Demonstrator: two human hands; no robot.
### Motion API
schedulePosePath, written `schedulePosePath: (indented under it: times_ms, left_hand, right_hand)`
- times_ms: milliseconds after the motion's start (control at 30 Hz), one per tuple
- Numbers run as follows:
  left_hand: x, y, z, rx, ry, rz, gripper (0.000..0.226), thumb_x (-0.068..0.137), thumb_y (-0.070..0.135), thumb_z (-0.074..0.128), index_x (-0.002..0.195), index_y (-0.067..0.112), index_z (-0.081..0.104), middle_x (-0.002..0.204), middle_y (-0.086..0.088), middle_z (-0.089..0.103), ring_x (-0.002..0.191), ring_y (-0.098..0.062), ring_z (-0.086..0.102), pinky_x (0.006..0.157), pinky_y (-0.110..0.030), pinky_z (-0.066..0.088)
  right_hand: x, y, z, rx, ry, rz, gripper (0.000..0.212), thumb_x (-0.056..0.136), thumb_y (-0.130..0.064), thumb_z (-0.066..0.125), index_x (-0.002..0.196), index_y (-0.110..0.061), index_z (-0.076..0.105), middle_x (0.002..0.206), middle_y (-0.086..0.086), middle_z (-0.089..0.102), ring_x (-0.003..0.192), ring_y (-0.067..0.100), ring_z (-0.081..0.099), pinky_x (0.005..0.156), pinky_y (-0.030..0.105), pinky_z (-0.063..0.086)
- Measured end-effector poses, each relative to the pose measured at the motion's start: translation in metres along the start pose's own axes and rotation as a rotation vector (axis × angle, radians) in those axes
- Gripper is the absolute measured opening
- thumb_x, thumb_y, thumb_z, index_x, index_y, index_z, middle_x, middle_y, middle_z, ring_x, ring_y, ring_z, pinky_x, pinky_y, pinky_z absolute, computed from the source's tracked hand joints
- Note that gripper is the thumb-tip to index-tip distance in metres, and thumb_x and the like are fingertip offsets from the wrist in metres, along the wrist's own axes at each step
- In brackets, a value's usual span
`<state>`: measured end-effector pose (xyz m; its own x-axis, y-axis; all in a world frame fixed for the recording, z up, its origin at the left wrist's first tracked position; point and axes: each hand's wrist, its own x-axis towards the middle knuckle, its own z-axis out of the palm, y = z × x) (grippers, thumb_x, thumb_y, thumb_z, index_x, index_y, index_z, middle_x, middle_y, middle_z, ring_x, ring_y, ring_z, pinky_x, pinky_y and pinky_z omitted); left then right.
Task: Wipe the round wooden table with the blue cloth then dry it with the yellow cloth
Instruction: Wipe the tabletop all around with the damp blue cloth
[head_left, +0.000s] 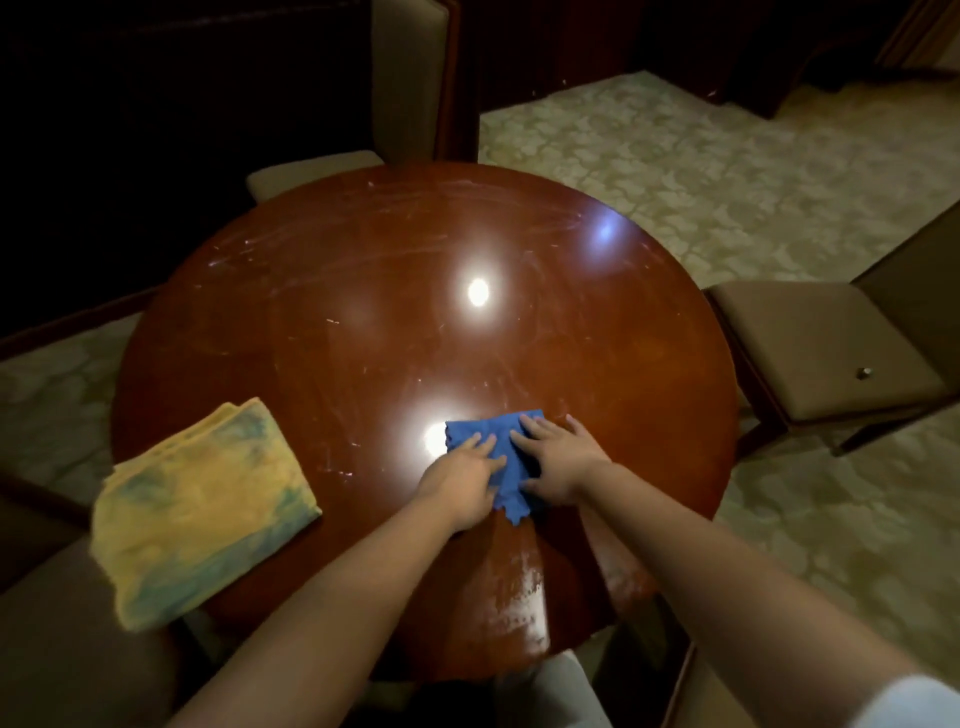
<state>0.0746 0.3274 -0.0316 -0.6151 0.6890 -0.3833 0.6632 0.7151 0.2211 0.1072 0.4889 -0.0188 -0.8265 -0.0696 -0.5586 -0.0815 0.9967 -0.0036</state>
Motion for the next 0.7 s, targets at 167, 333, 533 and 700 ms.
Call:
schedulePosePath:
  times_ms: [167, 333, 533, 700]
  left_hand:
    - [-0.050, -0.017, 0.019, -0.013, 0.016, 0.001, 0.051, 0.101, 0.032, 0.040, 0.149, 0.020, 0.030, 0.160, -0.004, 0.010, 0.148, -0.020, 0.007, 0.118, -0.032, 0.017]
    - [-0.076, -0.036, 0.027, -0.073, 0.073, -0.048, 0.050, 0.098, 0.034, 0.042, 0.147, 0.023, 0.036, 0.159, 0.000, 0.014, 0.147, -0.016, 0.010, 0.116, -0.030, 0.020]
    - [-0.068, -0.042, 0.013, -0.113, 0.099, -0.124, 0.041, 0.095, 0.027, 0.046, 0.135, 0.016, 0.051, 0.155, -0.001, 0.029, 0.145, -0.015, 0.020, 0.110, -0.032, 0.029]
    - [-0.121, -0.048, 0.041, -0.130, 0.157, -0.116, 0.050, 0.097, 0.031, 0.042, 0.144, 0.014, 0.038, 0.153, -0.004, 0.032, 0.143, -0.014, 0.026, 0.108, -0.029, 0.034]
  right_hand:
    - [-0.025, -0.034, 0.019, 0.069, 0.023, -0.113, 0.067, 0.100, -0.043, 0.039, 0.155, -0.025, 0.005, 0.161, 0.000, -0.012, 0.148, 0.013, -0.009, 0.117, 0.040, -0.008]
    - [-0.020, -0.060, 0.014, -0.016, 0.022, -0.162, 0.066, 0.100, -0.046, 0.035, 0.155, -0.027, 0.002, 0.160, -0.002, -0.013, 0.147, 0.013, -0.011, 0.117, 0.043, -0.008]
    - [-0.007, -0.082, 0.000, -0.076, -0.026, -0.121, 0.066, 0.101, -0.046, 0.032, 0.155, -0.024, 0.001, 0.161, 0.003, -0.012, 0.148, 0.018, -0.007, 0.118, 0.044, -0.004]
    - [-0.048, -0.109, 0.026, -0.109, 0.002, -0.233, 0.067, 0.101, -0.047, 0.030, 0.155, -0.022, 0.000, 0.161, 0.006, -0.012, 0.148, 0.021, -0.007, 0.117, 0.043, -0.006]
